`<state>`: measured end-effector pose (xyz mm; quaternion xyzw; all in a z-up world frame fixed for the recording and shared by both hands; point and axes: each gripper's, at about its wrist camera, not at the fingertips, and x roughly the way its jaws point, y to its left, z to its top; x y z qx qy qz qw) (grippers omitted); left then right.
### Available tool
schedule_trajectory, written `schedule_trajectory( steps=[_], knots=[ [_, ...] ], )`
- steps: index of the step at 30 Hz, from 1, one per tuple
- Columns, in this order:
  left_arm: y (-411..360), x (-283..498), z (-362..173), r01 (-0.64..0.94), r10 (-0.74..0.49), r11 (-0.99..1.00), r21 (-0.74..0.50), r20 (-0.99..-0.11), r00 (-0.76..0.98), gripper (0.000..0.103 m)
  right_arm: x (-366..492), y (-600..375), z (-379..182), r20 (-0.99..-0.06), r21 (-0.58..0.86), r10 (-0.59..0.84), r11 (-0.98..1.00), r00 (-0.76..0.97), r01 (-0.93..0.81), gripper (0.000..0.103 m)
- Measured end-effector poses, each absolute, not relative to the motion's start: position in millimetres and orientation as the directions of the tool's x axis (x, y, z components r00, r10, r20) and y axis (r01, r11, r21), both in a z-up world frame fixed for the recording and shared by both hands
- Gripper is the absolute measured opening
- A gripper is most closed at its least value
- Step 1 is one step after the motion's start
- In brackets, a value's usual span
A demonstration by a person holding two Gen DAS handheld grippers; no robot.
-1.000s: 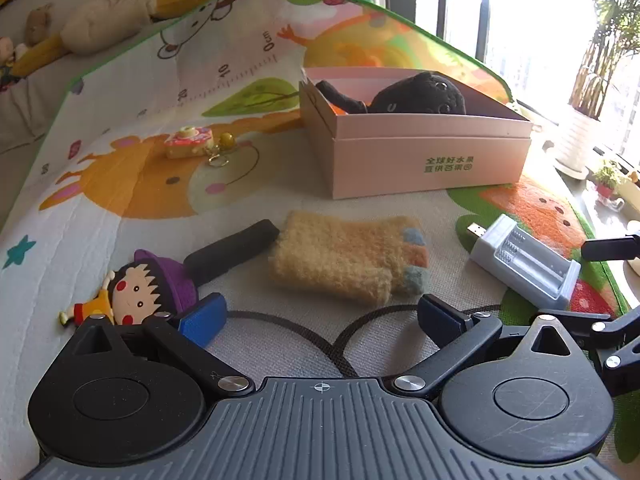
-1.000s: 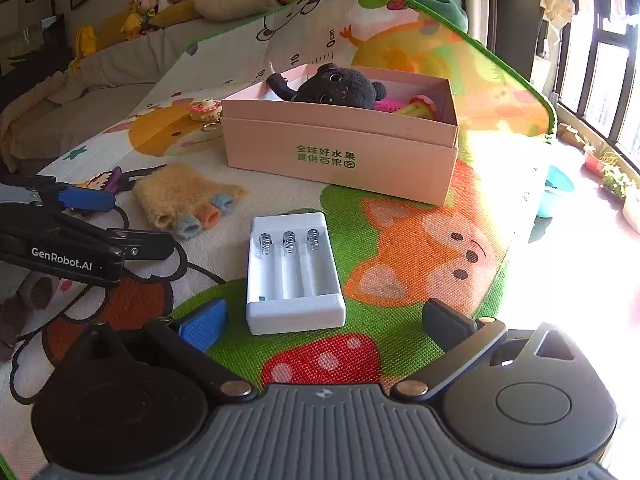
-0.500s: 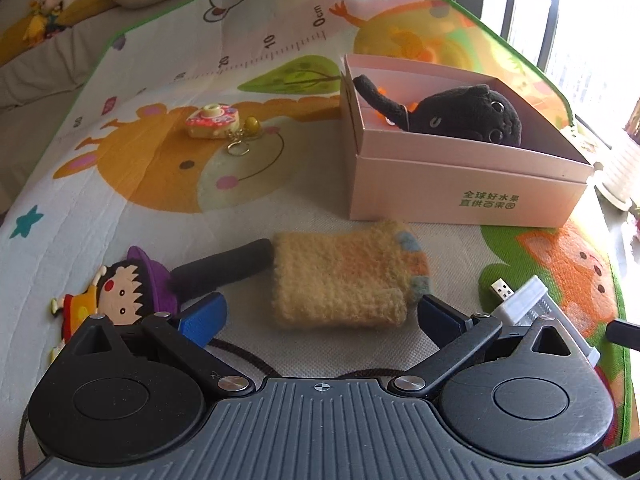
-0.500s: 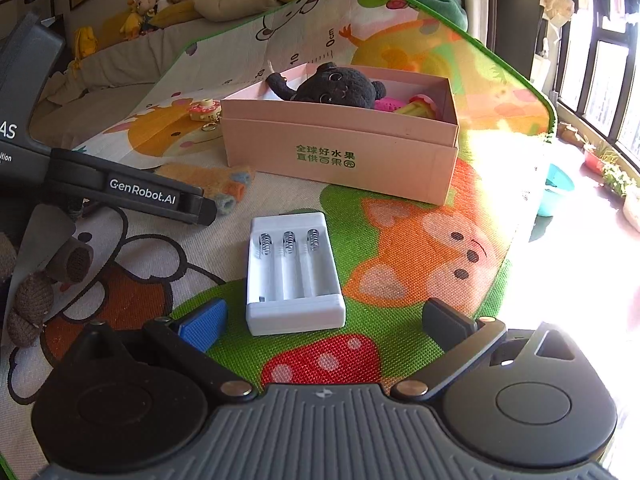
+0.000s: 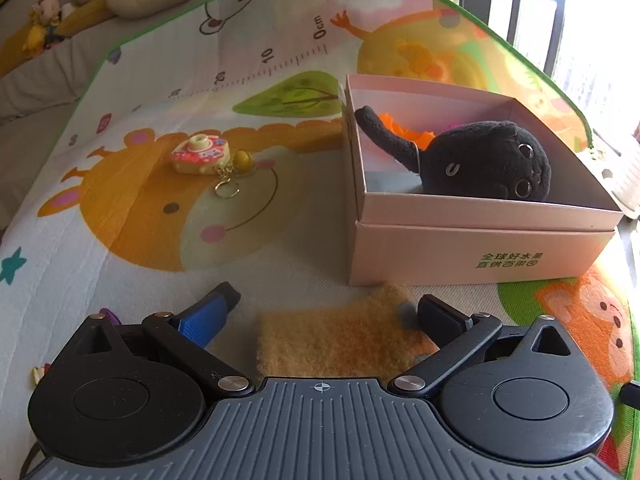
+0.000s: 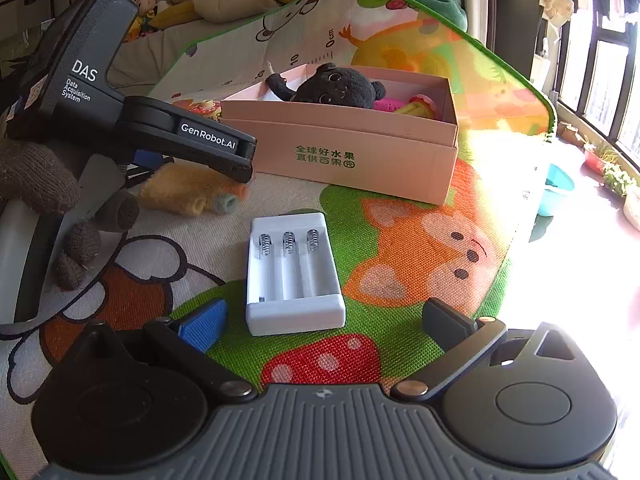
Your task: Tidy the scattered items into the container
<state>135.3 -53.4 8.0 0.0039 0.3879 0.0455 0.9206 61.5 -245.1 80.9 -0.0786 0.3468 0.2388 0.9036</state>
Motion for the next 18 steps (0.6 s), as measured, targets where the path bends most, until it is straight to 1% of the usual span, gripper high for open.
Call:
schedule_trajectory(
  steps=[3,6,10,12,14,18],
  knots=[
    [-52.1,130.2,7.8,-0.018,0.071,0.996,0.083,-0.709,0.702,0.103,61.5,-245.0,81.0,-0.665,0.023,0.377,0.873,0.645,-0.486,0.103],
    [-48.6,113.7,7.4,0.078,0.027,0.99,0.116,-0.709,0.705,0.103,61.4,-244.9,81.1,-0.664,0.024,0.377,0.873,0.645,-0.486,0.103],
    [-42.1,77.9,5.4,0.275,-0.125,0.957,0.086,-0.737,0.665,0.103,61.6,-244.9,81.1,-0.665,0.023,0.377,0.873,0.645,-0.486,0.103],
    [-40.1,56.6,4.4,0.361,-0.181,0.928,0.092,-0.735,0.654,0.103,61.5,-244.8,81.1,-0.665,0.022,0.376,0.874,0.645,-0.486,0.103],
    [-36.2,42.2,4.6,0.379,-0.178,0.918,0.118,-0.732,0.658,0.103,61.9,-244.8,81.2,-0.666,0.021,0.375,0.874,0.646,-0.486,0.103],
    [-29.5,40.2,9.2,0.281,-0.079,0.945,0.168,-0.715,0.695,0.103,62.4,-245.1,81.1,-0.667,0.018,0.373,0.874,0.646,-0.486,0.103]
  ],
)
